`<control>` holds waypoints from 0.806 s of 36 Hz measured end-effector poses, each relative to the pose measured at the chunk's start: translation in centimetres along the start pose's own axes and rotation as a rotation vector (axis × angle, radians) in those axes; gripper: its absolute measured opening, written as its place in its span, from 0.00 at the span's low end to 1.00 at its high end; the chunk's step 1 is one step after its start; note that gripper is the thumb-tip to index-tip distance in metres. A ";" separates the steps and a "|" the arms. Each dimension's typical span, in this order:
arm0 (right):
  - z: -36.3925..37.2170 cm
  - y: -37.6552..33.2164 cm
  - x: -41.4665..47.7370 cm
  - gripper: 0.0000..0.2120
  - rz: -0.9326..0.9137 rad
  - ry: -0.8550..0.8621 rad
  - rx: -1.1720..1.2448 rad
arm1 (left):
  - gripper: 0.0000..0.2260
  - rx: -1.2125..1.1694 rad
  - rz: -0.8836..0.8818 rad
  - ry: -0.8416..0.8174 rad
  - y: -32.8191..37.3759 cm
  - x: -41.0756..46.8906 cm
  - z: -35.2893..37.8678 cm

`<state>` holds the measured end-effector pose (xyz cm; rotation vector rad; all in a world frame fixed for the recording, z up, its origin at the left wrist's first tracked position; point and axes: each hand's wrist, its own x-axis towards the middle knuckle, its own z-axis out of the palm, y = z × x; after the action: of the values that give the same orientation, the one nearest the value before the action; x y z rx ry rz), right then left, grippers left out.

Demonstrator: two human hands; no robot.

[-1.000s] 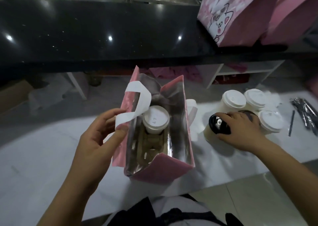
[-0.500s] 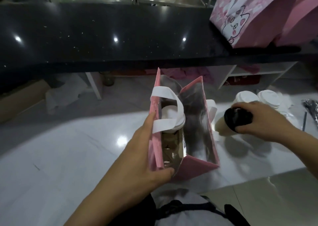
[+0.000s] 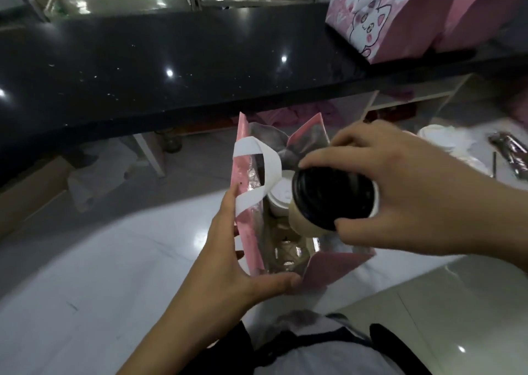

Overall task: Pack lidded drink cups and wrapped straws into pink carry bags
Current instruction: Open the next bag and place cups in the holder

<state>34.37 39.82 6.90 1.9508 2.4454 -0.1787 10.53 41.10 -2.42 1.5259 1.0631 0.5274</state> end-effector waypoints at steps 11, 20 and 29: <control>6.3 -0.5 4.7 0.36 -0.050 -0.335 -0.005 | 0.57 -0.039 -0.015 -0.121 -0.8 0.0 -0.6; 10.3 -1.3 6.0 0.33 -0.103 -0.435 -0.100 | 0.54 -0.029 0.003 -0.103 -1.5 0.2 -1.5; 12.1 -1.4 6.0 0.29 -0.104 -0.474 -0.101 | 0.52 -0.004 0.023 -0.113 -1.2 0.4 -1.2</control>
<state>30.84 44.19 -5.48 1.5250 2.1919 -0.4506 9.31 42.03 -3.36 1.5474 0.9582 0.4533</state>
